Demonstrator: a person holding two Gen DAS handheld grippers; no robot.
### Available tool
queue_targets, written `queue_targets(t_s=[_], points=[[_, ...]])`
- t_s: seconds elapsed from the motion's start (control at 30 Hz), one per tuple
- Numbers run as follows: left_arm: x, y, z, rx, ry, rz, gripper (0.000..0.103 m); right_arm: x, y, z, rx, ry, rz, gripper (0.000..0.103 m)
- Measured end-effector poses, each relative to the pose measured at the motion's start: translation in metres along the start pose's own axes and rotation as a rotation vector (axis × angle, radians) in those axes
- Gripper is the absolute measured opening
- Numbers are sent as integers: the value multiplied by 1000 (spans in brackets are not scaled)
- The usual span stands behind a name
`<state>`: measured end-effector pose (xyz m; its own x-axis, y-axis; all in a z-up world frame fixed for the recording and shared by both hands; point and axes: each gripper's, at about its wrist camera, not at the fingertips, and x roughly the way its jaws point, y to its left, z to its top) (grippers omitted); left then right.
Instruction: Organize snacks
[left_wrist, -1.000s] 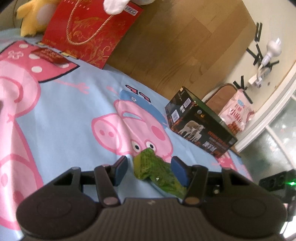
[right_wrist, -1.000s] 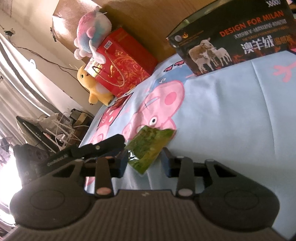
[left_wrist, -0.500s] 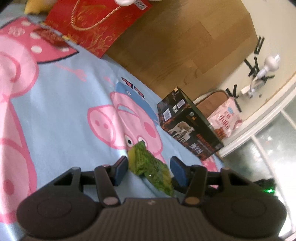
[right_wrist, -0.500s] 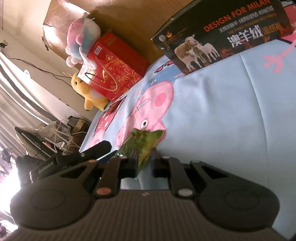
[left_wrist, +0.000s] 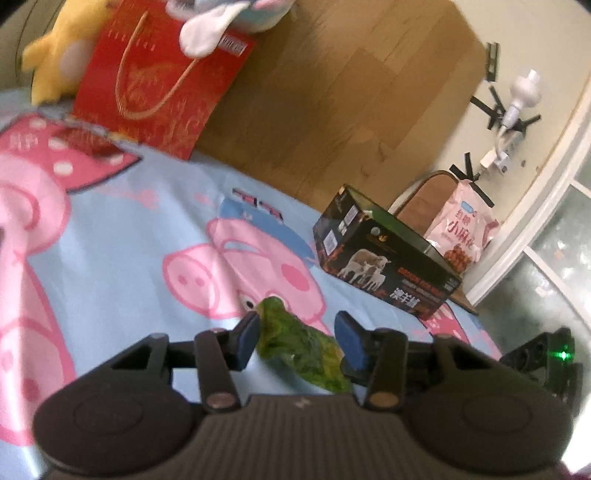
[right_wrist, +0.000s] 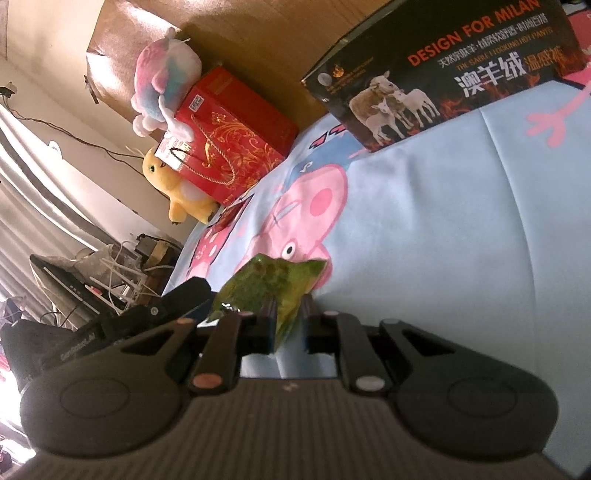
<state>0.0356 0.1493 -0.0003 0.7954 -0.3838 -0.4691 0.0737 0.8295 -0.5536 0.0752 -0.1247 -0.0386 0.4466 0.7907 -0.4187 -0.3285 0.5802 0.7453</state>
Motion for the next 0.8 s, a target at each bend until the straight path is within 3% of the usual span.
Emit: queue_targets(t_s=[0.13, 0.2, 0.37, 0.63, 0.7, 0.77, 0.8], points=[[0, 13, 1, -86, 21, -55, 45, -1, -1, 0, 7, -7, 4, 14], [-3, 16, 3, -111, 10, -77, 39, -2, -1, 0, 10, -11, 4, 14], [-9, 18, 8, -135, -26, -74, 5, -3, -1, -2, 6, -17, 0, 14], [-8, 25, 12, -179, -16, -74, 3, -5, 4, -4, -24, -8, -7, 20], [-6, 24, 11, -175, -5, -69, 3, -12, 14, -10, -100, -16, -10, 36], [-4, 24, 11, -179, 1, -70, 3, -19, 31, -20, -240, -33, -44, 66], [-3, 23, 11, -182, 3, -71, 3, -20, 40, -27, -314, -37, -75, 68]])
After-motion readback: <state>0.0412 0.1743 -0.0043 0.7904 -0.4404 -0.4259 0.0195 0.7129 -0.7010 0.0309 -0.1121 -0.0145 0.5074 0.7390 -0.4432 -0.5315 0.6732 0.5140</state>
